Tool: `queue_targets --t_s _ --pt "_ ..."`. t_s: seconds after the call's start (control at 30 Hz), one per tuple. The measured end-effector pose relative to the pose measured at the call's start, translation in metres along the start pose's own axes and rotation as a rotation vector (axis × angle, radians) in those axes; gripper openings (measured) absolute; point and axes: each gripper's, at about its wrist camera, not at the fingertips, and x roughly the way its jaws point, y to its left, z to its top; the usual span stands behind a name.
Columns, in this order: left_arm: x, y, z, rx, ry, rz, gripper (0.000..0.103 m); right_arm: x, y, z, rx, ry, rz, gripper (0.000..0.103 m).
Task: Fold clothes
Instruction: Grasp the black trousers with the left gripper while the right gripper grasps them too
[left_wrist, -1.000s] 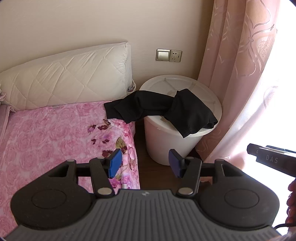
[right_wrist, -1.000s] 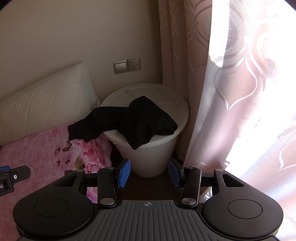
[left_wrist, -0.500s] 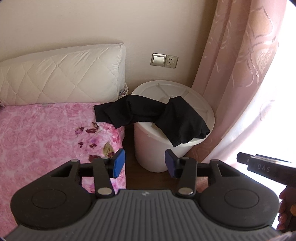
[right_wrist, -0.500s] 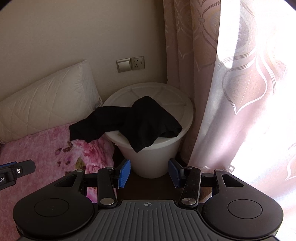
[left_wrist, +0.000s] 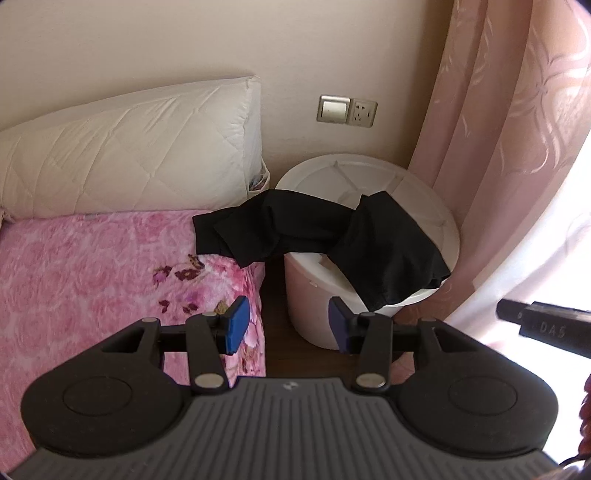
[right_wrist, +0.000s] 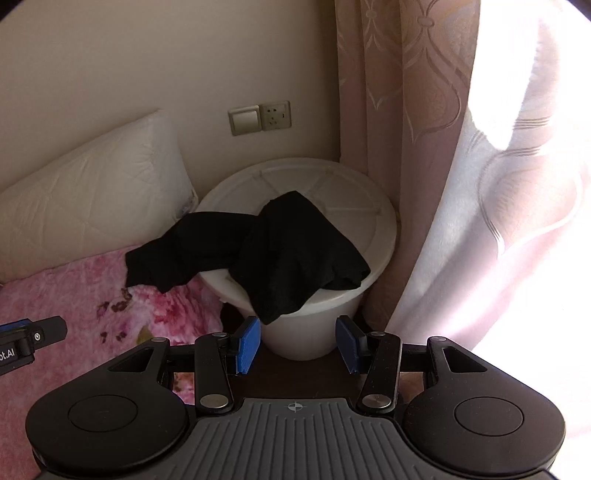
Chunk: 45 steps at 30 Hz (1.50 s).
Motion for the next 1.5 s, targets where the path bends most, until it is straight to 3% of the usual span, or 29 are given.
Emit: queue_targets --t_s 0.33,0.53,0.8,1.17,1.37,1.5 --pt "0.077 -0.019 0.026 -0.036 0.129 0.000 0.042 0.062 -0.031 0.031 0.055 0.105 0.038 0.049" --pt "0.121 -0.029 0.036 -0.048 0.209 -0.048 0.042 0.102 -0.047 0.042 0.055 0.187 0.044 0.049" --pt "0.172 -0.043 0.047 -0.010 0.239 -0.090 0.043 0.155 -0.064 0.059 0.090 0.226 0.076 0.049" --pt "0.269 -0.050 0.049 -0.096 0.301 -0.177 0.044 0.245 -0.091 0.065 0.315 0.308 0.115 0.049" --pt "0.315 -0.044 0.051 -0.236 0.346 -0.206 0.044 0.281 -0.111 0.063 0.516 0.326 0.132 0.049" --pt "0.339 -0.043 0.055 -0.274 0.350 -0.209 0.044 0.299 -0.107 0.068 0.476 0.330 0.102 0.049"
